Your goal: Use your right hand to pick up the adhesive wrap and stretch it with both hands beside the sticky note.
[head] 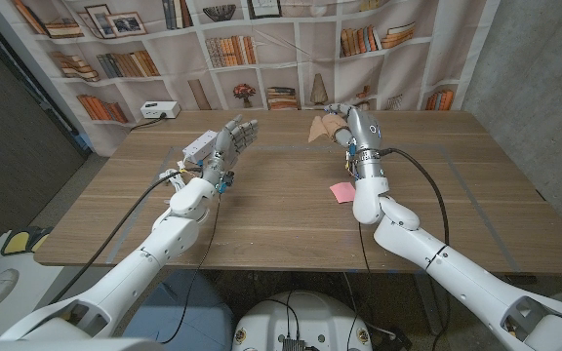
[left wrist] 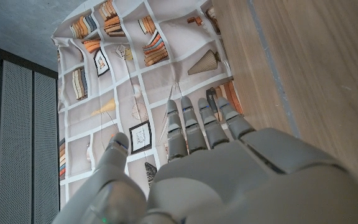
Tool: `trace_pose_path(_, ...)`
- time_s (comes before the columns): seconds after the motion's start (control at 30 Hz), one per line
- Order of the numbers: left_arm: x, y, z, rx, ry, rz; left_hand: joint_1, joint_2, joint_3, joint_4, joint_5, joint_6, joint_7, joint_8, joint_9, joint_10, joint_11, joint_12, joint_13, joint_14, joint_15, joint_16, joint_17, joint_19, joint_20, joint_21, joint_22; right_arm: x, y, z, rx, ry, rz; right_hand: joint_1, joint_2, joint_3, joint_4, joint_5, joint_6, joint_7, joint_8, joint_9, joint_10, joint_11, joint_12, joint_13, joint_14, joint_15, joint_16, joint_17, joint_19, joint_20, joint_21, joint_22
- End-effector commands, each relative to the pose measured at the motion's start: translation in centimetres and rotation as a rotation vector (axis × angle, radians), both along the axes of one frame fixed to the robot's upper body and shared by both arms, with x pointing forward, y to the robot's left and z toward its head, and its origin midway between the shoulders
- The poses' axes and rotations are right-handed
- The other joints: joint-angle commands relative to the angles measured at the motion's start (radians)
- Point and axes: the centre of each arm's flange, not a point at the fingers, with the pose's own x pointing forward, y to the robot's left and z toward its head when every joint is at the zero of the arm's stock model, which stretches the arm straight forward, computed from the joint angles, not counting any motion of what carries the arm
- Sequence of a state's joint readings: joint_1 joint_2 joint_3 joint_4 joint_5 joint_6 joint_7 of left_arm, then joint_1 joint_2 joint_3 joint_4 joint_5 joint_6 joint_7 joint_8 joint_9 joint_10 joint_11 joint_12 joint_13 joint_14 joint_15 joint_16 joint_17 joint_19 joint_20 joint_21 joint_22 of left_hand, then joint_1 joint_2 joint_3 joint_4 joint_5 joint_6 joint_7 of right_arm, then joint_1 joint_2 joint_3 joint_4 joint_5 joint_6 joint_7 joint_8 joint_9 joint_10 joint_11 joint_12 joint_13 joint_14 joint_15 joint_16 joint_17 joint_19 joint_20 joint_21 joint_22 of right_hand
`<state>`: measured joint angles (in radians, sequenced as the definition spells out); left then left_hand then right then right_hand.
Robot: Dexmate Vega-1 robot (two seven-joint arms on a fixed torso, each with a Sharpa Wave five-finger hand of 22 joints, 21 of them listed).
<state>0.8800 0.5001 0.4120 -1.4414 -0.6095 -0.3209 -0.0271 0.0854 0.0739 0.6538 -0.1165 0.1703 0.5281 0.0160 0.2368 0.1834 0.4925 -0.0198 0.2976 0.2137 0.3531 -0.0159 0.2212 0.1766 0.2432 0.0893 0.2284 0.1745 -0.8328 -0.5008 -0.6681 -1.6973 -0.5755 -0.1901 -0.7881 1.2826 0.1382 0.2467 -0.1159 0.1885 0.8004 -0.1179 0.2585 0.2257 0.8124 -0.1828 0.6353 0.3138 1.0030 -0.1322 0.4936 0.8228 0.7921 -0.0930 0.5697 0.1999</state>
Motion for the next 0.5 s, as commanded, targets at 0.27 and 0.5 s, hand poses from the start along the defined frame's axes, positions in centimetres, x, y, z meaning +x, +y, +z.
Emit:
trace_pose_path(0.27,-1.2,-4.3,2.0,0.103,-0.058,-0.045,0.041,0.012,0.015,-0.024,0.004,0.223,0.025,0.048,0.008,0.221,0.019,0.056,0.000,0.083,-0.059,-0.013,-0.003,0.039,-0.041,-0.012,0.003,-0.2,0.2,2.2,-0.073,-0.038,-0.057,-0.010,0.003,0.001,-0.011,0.000,0.010,0.001,-0.006,0.005,0.016,-0.005,0.095,0.102,0.030,-0.105,-0.012,0.010,-0.011,-0.029,0.010,0.001)
trace_pose_path(0.5,-1.1,-5.5,2.0,0.130,-0.046,-0.087,0.050,0.001,0.013,-0.032,0.004,0.174,0.034,0.012,0.008,0.180,0.026,0.025,-0.002,0.055,-0.031,-0.033,-0.003,0.023,-0.035,-0.024,0.004,-0.3,0.1,2.4,-0.068,-0.044,-0.056,-0.012,0.002,0.001,-0.014,0.001,0.011,0.000,-0.008,0.006,0.017,-0.005,0.095,0.101,0.032,-0.105,-0.017,0.014,-0.011,-0.029,0.016,0.001)
